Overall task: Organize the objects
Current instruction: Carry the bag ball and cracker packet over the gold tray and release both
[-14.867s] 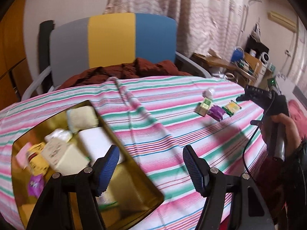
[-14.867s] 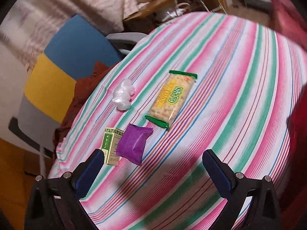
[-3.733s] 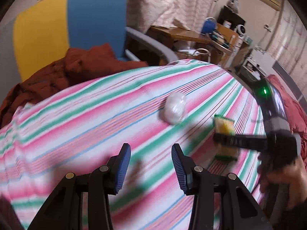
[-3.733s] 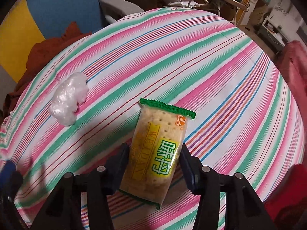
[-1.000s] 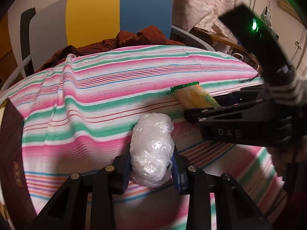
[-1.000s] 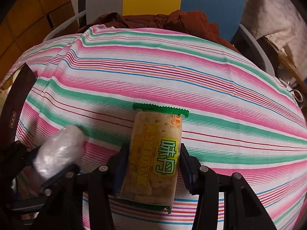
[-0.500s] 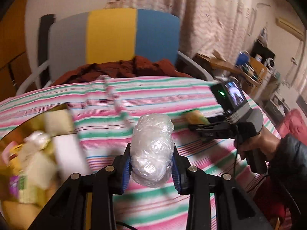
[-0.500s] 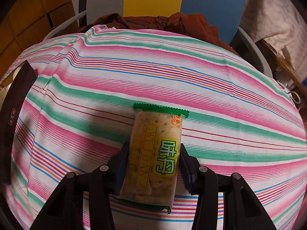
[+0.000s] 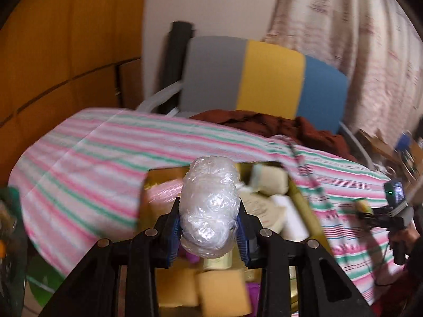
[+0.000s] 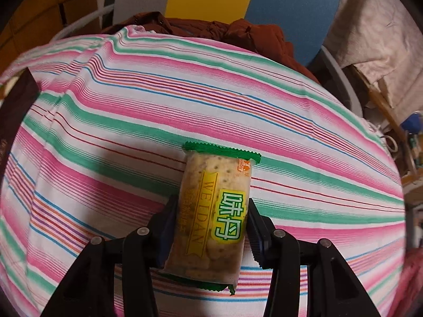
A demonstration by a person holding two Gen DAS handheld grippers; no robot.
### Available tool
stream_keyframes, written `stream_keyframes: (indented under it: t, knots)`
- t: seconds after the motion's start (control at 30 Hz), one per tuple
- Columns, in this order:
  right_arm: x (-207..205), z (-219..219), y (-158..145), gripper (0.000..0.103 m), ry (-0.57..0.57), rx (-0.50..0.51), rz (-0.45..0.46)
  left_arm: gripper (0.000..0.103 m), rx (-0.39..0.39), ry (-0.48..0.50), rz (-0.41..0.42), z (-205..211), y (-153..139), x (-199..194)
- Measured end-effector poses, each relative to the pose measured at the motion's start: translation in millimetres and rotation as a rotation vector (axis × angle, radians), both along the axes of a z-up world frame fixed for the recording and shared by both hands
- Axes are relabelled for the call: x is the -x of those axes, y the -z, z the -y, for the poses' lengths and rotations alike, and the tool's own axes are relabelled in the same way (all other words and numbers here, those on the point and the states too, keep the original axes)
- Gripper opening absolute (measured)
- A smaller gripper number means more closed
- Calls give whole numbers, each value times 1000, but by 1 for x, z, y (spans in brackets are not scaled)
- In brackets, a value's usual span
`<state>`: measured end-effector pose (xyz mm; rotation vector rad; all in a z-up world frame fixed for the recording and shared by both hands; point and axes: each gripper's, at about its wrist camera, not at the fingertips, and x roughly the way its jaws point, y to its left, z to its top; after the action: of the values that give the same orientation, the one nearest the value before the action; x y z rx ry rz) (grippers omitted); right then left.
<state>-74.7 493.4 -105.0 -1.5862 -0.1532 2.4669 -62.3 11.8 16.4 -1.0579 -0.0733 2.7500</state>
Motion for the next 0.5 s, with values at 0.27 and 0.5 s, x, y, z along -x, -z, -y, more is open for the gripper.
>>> stream_keyframes:
  t: [0.27, 0.5]
  knots:
    - [0, 30, -11, 48, 1, 33, 58, 35, -54, 53, 87, -6, 37, -9]
    - [-7, 81, -40, 48, -62, 114, -18, 35, -47, 94, 120, -23, 50, -13]
